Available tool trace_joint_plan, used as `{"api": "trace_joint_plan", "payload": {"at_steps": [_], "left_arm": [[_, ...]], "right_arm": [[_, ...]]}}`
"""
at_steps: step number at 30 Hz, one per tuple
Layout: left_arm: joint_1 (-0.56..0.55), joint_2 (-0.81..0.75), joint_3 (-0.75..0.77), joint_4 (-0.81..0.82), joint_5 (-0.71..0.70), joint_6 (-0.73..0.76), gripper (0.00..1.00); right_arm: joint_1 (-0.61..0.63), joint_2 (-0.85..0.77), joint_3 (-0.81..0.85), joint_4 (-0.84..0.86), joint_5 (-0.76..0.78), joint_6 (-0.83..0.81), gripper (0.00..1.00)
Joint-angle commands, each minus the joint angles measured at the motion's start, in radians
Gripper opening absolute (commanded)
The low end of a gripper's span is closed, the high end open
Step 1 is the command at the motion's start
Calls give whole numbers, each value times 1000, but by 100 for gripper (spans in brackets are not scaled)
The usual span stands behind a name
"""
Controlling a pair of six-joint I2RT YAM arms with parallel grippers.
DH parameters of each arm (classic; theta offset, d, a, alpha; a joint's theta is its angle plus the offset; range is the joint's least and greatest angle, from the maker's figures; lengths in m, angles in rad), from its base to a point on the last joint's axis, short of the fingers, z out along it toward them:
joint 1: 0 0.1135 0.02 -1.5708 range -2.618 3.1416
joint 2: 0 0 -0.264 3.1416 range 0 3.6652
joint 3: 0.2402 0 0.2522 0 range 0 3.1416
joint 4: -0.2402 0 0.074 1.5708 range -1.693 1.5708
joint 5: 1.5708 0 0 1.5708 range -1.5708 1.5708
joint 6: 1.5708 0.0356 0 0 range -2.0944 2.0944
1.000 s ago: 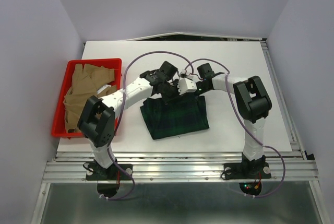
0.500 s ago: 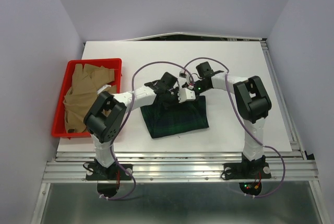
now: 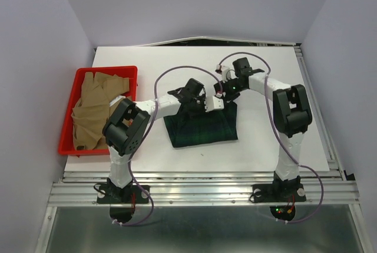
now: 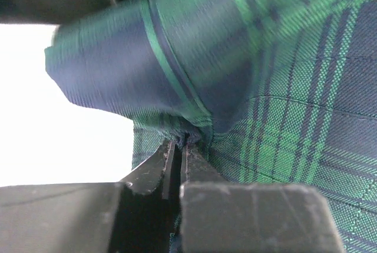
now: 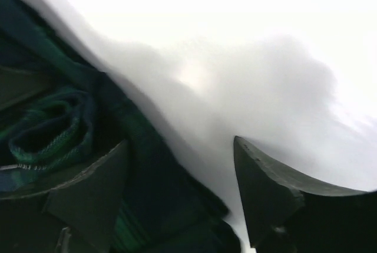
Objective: Fold and stack the skirts
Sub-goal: Fold the skirt, then neatly place the folded skirt to the corner
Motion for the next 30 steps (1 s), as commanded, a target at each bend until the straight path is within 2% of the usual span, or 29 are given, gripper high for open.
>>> {"api": "trace_joint_plan", "payload": {"at_steps": [1,4,8,12,14,17,20,21,23,25,26,27,30], "left_arm": [[14,85,74,-190,15,9,15],[16,89,124,-232,23,8,21],[19,128,293,-385,32,23,33],[27,152,429,-464,34,8,40],[42,149,526,-493,43,-15,43],[79,108,642,-539,77,-93,57],[132,57,681,-508,97,-208,59],[149,12,672,-493,106,-242,60],[201,-77,611,-440,150,-332,68],[231,-151,545,-386,164,-399,68],[243,-194,458,-351,160,-461,69],[258,-283,409,-264,141,-498,84],[275,-456,218,-120,43,-598,94]], "right_arm": [[-109,-73,62,-31,82,54,79],[-142,-110,84,-61,53,71,82],[-168,-193,76,-89,64,68,86],[-196,-270,79,-127,73,52,86],[-205,-316,90,-169,38,40,85],[-205,-378,119,-241,-65,64,83],[-205,-440,101,-265,-200,144,80],[-184,-457,81,-255,-226,164,79],[-103,-513,-2,-221,-239,229,78],[-30,-547,-69,-143,-191,287,76],[5,-555,-129,-120,-174,289,75],[60,-558,-152,-98,-159,325,75],[155,-505,-214,-42,-49,341,73]]}}
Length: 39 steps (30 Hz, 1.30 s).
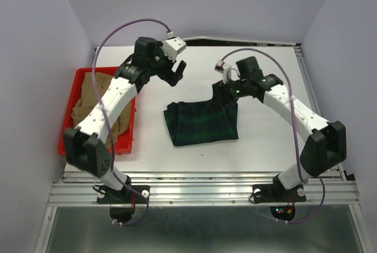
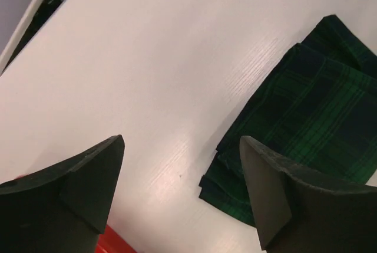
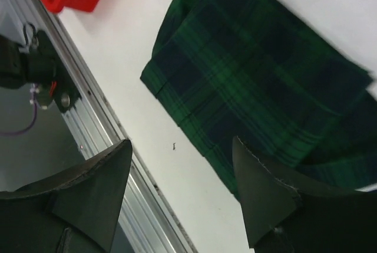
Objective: Fold and stack the skirts
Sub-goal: Neatly place the folded skirt to the corner
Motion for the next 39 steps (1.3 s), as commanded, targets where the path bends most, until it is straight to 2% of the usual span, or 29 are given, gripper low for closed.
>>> {"api": "trace_joint_plan", "payload": {"at_steps": [1,3,4,7,9,14,17,18,21,26,31,32,35,36,39], "left_arm": [[-5,-235,-178,201,-72,-195,97],[-2,-341,-281,250,-147,-210,99],[0,-369,-313,258,-162,-209,99],[14,-435,-393,236,-176,-202,98],[33,-444,-411,186,-214,-205,98],[54,-442,-398,72,-264,-189,98],[81,-472,-405,44,-256,-184,98],[102,-475,-407,20,-221,-179,98],[123,-472,-423,-12,-179,-164,98],[130,-473,-439,-5,-170,-173,98],[135,-464,-436,-6,-130,-175,98],[135,-465,-442,-14,-126,-176,98],[138,-478,-463,-14,-126,-164,98],[138,-488,-470,-11,-127,-163,98],[139,-496,-485,-11,-129,-163,99]], "right_arm": [[141,50,-97,110,135,78,74],[199,83,-129,151,255,87,77],[238,126,-128,170,377,84,78],[238,210,-94,165,505,112,79],[238,289,-91,177,644,115,78],[226,381,-177,196,748,89,78],[146,373,-237,164,775,8,78],[64,366,-264,143,766,-12,78],[-116,292,-325,87,739,-116,79],[-317,105,-462,29,711,-317,81],[-504,2,-519,-58,657,-475,85],[-577,-28,-542,-68,654,-544,85],[-675,-67,-603,-77,662,-691,85],[-733,-85,-619,-77,662,-718,85],[-794,-90,-646,-86,662,-773,86]]}}
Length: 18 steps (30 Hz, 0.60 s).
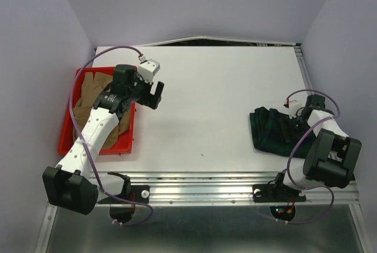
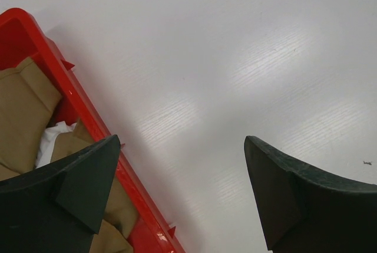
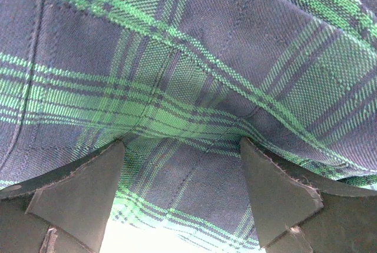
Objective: Fold and stack the skirts
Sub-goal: Neatly place the folded skirt to the corner
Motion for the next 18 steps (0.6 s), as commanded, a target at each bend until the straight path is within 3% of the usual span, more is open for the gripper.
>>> {"api": "trace_joint_plan", "payload": {"at_steps": [1,12,18], "left_arm": [[6,-44,-22,7,21,11,98],[9,-54,-45,-7,57,19,98],[11,-52,-14,-19,75,24,98]], "right_arm": [[-75,6,-72,-105,20,-179,86],[-89,-3,33,-117,-24,-331,88],[-89,-29,223,-292,-168,-294,98]]}}
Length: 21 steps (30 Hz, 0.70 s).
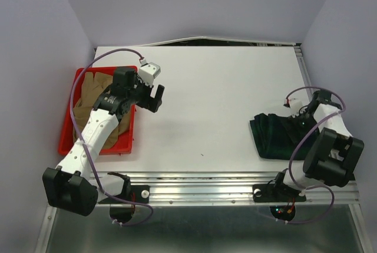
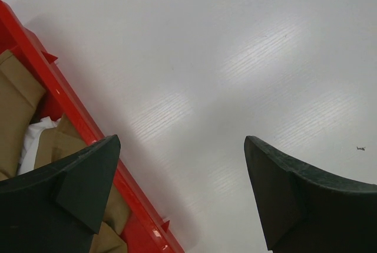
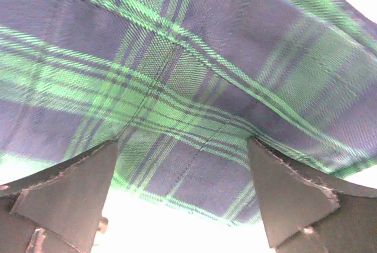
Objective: Fold and stack the skirts
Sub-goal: Neatly place the folded skirt to the corner
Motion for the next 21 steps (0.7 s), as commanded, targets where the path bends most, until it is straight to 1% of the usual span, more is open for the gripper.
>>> {"api": "trace_joint_plan", "payload": {"at_steps": [1,2,3,4,5,6,7,9,10,11,12,13,14,15,16,17,18,19,21], "left_arm": [[6,-32,32,-6,39,13,98],[6,-32,41,-8,48,10,98],[6,-26,61,-12,54,2,99],[6,-19,73,-17,62,1,98],[7,-11,86,-20,68,-7,98],[7,4,107,-26,71,-19,98],[7,11,115,-27,87,-22,98],[7,15,121,-17,96,-33,98],[9,14,115,-8,96,-54,98],[9,12,110,6,99,-62,98],[9,9,89,35,105,-67,98],[10,8,75,51,101,-73,98],[12,9,61,67,94,-77,98],[12,14,38,95,78,-79,98],[13,24,26,103,71,-79,98],[15,31,17,109,67,-79,98],[15,40,0,117,64,-77,98],[15,40,-9,121,62,-77,98],[15,34,-37,130,59,-74,98]], "right_arm": [[-9,-42,193,-194,-141,7,100],[-9,-46,249,-236,-228,47,100],[-9,-43,372,-284,-278,79,100],[-9,-36,436,-315,-313,113,100],[-9,-15,498,-371,-389,167,100],[-9,0,560,-400,-434,195,100],[0,32,664,-445,-501,254,100],[26,57,730,-461,-546,325,100],[43,62,746,-438,-562,362,100],[66,62,742,-413,-569,405,100],[132,51,723,-372,-559,496,100],[169,39,658,-267,-535,593,100],[206,27,618,-214,-530,642,100],[282,14,575,-157,-522,688,100],[324,-9,530,-58,-513,724,100],[364,-15,492,-22,-504,747,100],[442,-22,428,7,-472,776,100],[474,-27,400,50,-452,785,100],[519,-36,341,76,-407,796,100]]}}
